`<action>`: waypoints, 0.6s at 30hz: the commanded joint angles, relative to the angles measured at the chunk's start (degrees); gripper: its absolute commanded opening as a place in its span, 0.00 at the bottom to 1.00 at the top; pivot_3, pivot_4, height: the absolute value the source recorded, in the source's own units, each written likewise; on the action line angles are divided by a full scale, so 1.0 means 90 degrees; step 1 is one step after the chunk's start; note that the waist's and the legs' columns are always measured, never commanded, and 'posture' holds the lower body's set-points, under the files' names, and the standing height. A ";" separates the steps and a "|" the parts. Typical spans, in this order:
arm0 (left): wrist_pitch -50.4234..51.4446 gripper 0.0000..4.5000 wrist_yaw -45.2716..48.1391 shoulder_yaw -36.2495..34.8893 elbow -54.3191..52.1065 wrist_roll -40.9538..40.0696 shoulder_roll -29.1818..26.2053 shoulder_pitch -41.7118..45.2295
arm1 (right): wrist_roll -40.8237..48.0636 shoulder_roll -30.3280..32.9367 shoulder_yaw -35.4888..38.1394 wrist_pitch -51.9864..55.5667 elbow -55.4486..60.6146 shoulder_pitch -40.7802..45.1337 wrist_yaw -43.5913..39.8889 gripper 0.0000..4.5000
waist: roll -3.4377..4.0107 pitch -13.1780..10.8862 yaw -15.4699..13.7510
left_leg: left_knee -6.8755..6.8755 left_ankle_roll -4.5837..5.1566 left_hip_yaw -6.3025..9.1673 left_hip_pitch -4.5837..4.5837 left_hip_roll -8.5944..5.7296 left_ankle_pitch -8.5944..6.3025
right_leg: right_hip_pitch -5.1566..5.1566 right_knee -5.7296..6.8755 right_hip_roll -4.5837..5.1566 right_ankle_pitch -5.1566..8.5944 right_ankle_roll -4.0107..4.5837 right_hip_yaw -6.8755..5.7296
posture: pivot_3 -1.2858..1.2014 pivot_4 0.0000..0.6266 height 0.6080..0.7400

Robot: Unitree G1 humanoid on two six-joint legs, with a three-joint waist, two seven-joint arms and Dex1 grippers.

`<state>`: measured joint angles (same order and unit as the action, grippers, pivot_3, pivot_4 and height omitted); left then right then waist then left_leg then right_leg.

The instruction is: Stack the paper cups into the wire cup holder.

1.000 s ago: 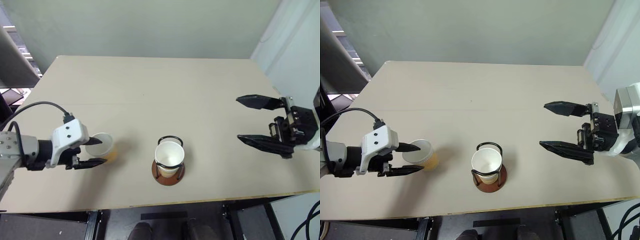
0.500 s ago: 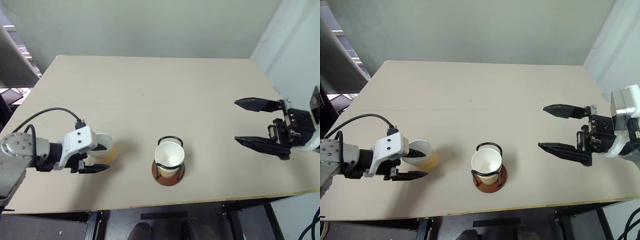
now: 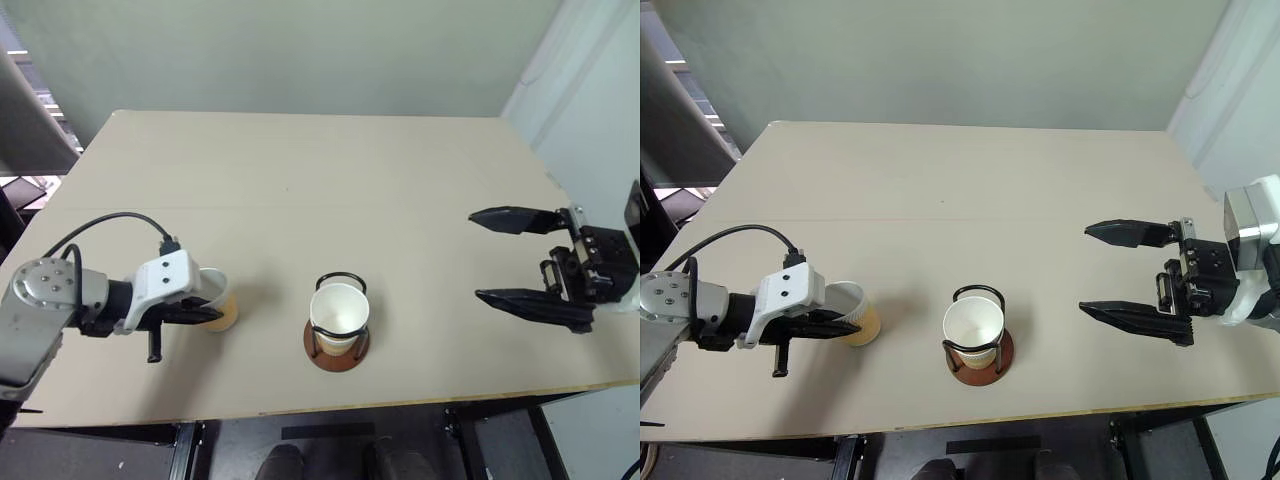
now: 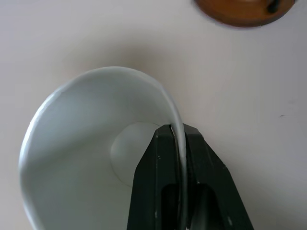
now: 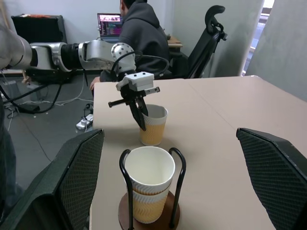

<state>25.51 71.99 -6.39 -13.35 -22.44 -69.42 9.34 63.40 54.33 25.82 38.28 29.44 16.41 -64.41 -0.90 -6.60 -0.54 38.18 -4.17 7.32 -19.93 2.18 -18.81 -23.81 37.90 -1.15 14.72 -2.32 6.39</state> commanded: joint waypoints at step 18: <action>-0.0059 0.02 0.2222 0.1583 -0.0007 -0.1656 0.1977 0.5021 | 0.0367 0.0292 0.0200 0.0156 0.0197 -0.0086 0.0279 1.00 | -0.0006 0.0003 -0.0051 | 0.0038 0.0007 -0.0019 -0.0017 -0.0016 -0.0003 | 0.0008 -0.0008 0.0015 -0.0012 -0.0053 0.0000 | 0.52 0.24 1.00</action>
<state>26.70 89.16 6.33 -12.83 -36.30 -51.77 52.51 67.11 56.38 26.34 40.58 29.85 15.65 -62.26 -0.95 -6.57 -1.00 38.54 -4.10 7.15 -20.09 2.02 -18.84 -23.73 37.82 -1.01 14.62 -2.84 6.39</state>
